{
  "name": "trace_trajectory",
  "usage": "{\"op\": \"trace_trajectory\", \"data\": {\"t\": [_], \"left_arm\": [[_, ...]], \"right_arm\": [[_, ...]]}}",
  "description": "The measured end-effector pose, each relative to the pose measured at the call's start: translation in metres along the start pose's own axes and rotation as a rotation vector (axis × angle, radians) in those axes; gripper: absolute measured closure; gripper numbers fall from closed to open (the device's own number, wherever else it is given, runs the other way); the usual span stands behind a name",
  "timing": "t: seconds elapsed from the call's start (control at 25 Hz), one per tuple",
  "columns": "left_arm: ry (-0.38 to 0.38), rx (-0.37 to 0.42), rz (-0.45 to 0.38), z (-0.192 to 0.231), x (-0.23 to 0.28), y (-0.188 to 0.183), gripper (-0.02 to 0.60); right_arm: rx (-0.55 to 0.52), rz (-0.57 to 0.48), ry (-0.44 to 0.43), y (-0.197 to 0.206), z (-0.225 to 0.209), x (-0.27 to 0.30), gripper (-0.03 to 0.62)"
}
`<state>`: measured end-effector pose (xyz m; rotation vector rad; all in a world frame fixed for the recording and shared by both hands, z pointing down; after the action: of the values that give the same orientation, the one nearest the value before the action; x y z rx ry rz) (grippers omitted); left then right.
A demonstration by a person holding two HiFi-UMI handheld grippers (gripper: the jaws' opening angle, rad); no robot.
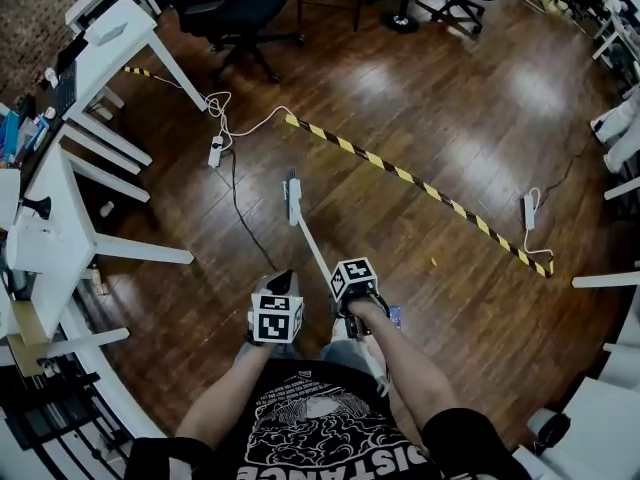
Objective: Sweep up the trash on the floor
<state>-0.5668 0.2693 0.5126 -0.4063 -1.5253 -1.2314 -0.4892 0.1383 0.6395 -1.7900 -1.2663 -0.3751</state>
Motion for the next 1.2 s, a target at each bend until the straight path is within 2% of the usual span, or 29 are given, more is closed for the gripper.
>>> {"op": "trace_trajectory", "data": {"t": [0.24, 0.36, 0.6, 0.76, 0.92, 1.12, 1.2], "left_arm": [[0.054, 0.057, 0.015, 0.071, 0.025, -0.040, 0.575], [0.075, 0.085, 0.028, 0.112, 0.037, -0.064, 0.575], [0.112, 0.158, 0.098, 0.181, 0.071, -0.099, 0.575], [0.136, 0.222, 0.126, 0.211, 0.088, -0.118, 0.575], [0.154, 0.258, 0.133, 0.229, 0.100, -0.131, 0.575], [0.198, 0.301, 0.166, 0.222, 0.118, -0.134, 0.575], [0.223, 0.329, 0.180, 0.212, 0.123, -0.132, 0.575]], "right_arm": [[0.063, 0.007, -0.063, -0.083, 0.050, 0.018, 0.594], [0.102, -0.006, -0.129, -0.127, 0.081, 0.024, 0.594], [0.189, -0.061, -0.338, -0.212, 0.139, 0.035, 0.591], [0.278, -0.097, -0.496, -0.256, 0.156, 0.045, 0.591], [0.381, -0.107, -0.640, -0.273, 0.152, 0.054, 0.594], [0.517, -0.171, -0.810, -0.257, 0.133, 0.073, 0.594], [0.536, -0.188, -0.842, -0.249, 0.126, 0.076, 0.594]]}}
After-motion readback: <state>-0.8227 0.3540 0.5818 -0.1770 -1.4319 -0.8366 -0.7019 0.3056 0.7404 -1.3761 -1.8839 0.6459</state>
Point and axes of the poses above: the fingertips, and each gripper's own axes: x forward along the fingers, z to its left, y out of its underside, the point moved 7 cm from there along -x, backward along the fingers, and after that the axes turned 8 degrees about z, right-handed, at the moved point
